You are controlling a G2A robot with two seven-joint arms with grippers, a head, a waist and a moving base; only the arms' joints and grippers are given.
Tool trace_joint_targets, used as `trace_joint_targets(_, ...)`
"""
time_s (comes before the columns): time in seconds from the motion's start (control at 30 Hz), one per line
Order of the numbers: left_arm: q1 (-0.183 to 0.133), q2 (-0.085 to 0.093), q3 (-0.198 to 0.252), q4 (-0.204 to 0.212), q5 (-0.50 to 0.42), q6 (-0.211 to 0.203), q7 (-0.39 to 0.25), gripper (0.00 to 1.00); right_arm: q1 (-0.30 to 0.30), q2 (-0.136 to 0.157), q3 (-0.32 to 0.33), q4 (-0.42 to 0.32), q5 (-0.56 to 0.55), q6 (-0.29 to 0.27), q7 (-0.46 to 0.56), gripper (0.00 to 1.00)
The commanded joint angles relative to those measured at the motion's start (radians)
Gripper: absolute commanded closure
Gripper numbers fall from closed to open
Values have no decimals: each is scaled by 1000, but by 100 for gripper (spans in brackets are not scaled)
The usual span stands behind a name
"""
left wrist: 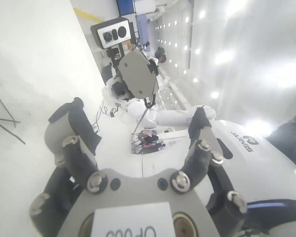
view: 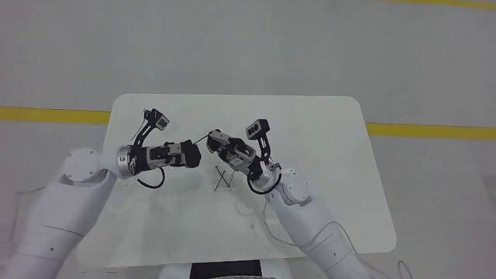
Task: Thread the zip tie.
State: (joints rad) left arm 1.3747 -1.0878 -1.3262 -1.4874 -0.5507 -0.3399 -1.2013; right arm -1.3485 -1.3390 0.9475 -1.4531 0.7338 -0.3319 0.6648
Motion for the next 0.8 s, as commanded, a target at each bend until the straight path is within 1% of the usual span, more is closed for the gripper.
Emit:
trace_joint_targets(0.0,4,-4,4,-4,-10,0,27,0,-1,-5,-8,0,-2,-8,-37,100)
trace_joint_targets(0.17,9,-19,6,-16,-25,0,75,0,-2,-18,-28,4,0,-8,-107,100)
trace_joint_targets(0.3,5,-34,7,-9,-24,0,93,0,-1,-27,-38,8,2,-8,-144,100)
trace_joint_targets(0.4,3,-45,4,-6,-19,0,105,0,-1,-30,-39,13,0,-7,-152,100)
trace_joint_targets(0.67,3,-46,3,-6,-17,0,105,0,0,-31,-37,14,-5,-8,-156,100)
trace_joint_targets(0.77,6,-45,8,-19,-5,8,136,0,-6,-29,-33,2,-43,7,-166,100)
